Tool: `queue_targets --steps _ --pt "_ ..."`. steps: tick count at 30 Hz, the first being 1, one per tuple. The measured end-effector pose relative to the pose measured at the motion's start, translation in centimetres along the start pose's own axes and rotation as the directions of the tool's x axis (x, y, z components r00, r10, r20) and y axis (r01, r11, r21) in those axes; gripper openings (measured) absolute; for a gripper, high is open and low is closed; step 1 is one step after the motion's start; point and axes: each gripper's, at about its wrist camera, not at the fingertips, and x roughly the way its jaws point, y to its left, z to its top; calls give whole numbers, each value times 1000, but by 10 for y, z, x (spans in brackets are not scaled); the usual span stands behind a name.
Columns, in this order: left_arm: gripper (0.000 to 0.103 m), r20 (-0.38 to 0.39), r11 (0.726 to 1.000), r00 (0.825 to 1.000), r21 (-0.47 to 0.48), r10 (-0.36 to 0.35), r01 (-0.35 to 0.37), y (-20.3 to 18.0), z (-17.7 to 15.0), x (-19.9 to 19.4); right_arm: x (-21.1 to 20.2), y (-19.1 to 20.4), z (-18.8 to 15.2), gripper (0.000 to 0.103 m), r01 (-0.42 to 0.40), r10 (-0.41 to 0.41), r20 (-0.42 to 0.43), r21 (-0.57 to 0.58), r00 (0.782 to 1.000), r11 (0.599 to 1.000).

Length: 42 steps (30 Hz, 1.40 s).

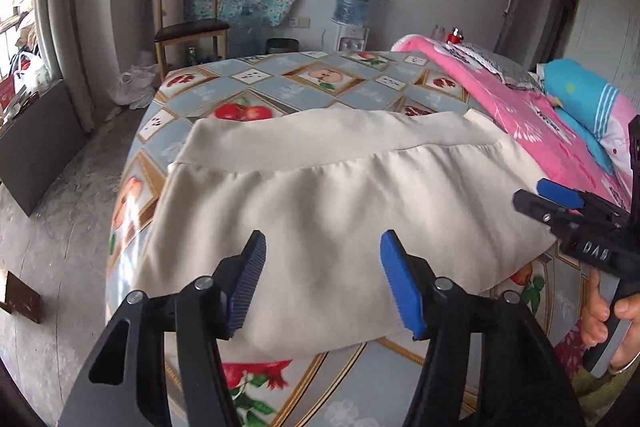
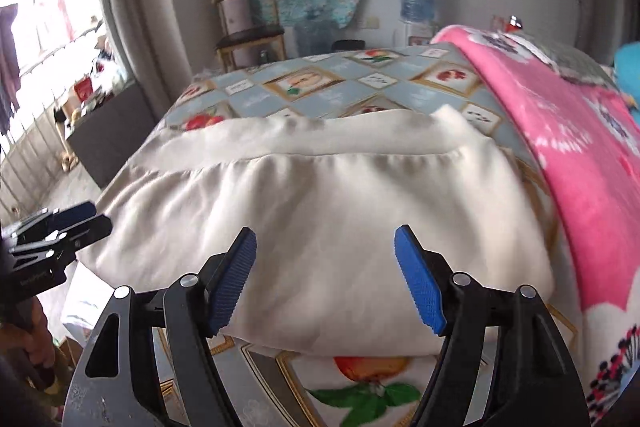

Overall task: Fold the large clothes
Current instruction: 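Press and straighten the folded jacket with both grippers, then open them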

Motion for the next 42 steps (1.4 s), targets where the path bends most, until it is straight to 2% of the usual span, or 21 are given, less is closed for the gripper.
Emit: queue_targets --steps 2,4,6,7,11,14,16,19,21,24,27,29,30,31,32,34,36,39,42 --pt "58 -30 1000 999 14 15 -15 -5 -1 22 23 7 -5 65 -38 37 -46 -29 998 999" --pt "58 -105 997 992 30 72 -70 -3 -9 46 51 8 -15 66 -39 32 -130 -53 991 998" --pt "58 -105 996 991 52 83 -78 -2 -15 47 53 10 -17 65 -39 27 -135 -86 990 996" --pt "58 -110 995 990 69 85 -78 -4 -12 45 51 9 -13 60 -46 32 -152 -90 988 995" --pt "58 -72 994 997 103 38 -30 -15 9 46 40 -4 19 59 -16 11 -64 -74 998 997" --pt "58 -69 996 998 94 2 5 -25 33 67 59 -18 46 59 -9 8 -34 -31 999 999" --pt "58 -70 998 997 63 -16 20 -26 43 83 75 -22 54 59 -13 12 -43 -9 999 1000" --pt "58 -154 999 988 40 5 1 -23 44 114 111 -22 48 60 -10 3 -155 -41 988 999" --pt "58 -146 998 989 59 -5 14 -26 46 108 108 -15 46 60 9 -25 -156 -103 987 995" --pt "58 -96 999 995 39 -28 32 -15 56 94 93 -28 59 59 0 -9 -116 -73 993 997" --pt "58 -73 999 997 -27 39 -41 12 71 93 97 -57 75 59 77 -77 -83 -1 994 997" --pt "58 -136 990 987 -99 85 -98 39 72 106 113 -81 78 59 131 -123 -127 55 984 990" --pt "58 -168 987 983 -124 76 -98 51 69 114 128 -92 76 60 130 -115 -182 75 977 989" --pt "58 -142 988 989 -138 49 -69 58 69 112 136 -102 73 60 78 -51 -208 126 977 989" --pt "58 -142 987 989 -142 49 -70 61 70 108 134 -109 74 60 54 -22 -200 159 980 986" --pt "58 -138 985 988 -150 69 -90 65 72 97 123 -112 79 54 82 -48 -205 160 978 984" --pt "58 -103 982 994 -180 45 -64 73 71 78 97 -118 79 55 96 -67 -156 183 985 978" --pt "60 -73 978 996 -201 40 -54 85 59 54 62 -135 65 57 121 -96 -120 230 988 966" --pt "61 -140 968 990 -246 20 -54 103 37 65 73 -157 37 57 180 -129 -203 256 971 950"
